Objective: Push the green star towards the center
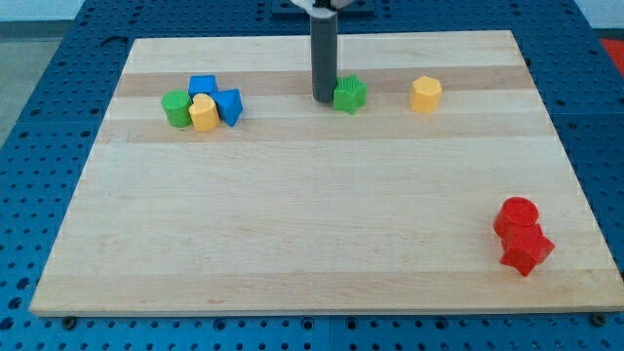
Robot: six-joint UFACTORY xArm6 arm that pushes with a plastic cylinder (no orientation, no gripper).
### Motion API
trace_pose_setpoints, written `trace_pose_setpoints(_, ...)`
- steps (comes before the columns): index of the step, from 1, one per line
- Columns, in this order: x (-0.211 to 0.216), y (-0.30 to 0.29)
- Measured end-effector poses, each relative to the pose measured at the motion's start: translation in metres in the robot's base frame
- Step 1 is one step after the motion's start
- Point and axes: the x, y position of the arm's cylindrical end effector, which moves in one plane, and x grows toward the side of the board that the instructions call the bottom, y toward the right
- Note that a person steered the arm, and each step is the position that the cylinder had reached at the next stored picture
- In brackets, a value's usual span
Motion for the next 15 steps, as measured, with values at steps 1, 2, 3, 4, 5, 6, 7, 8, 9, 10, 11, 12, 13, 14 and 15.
trace_pose_setpoints(1,0.003,0.000)
trace_pose_setpoints(2,-0.057,0.000)
trace_pose_setpoints(3,-0.125,0.009)
trace_pose_setpoints(4,-0.140,0.044)
trace_pose_setpoints(5,-0.138,0.050)
trace_pose_setpoints(6,-0.132,0.050)
trace_pose_setpoints(7,-0.106,0.050)
trace_pose_setpoints(8,-0.075,0.050)
trace_pose_setpoints(9,-0.047,0.050)
trace_pose_setpoints(10,-0.021,0.050)
trace_pose_setpoints(11,0.004,0.049)
trace_pose_setpoints(12,0.027,0.029)
trace_pose_setpoints(13,0.052,0.012)
trace_pose_setpoints(14,0.075,-0.002)
trace_pose_setpoints(15,0.093,-0.005)
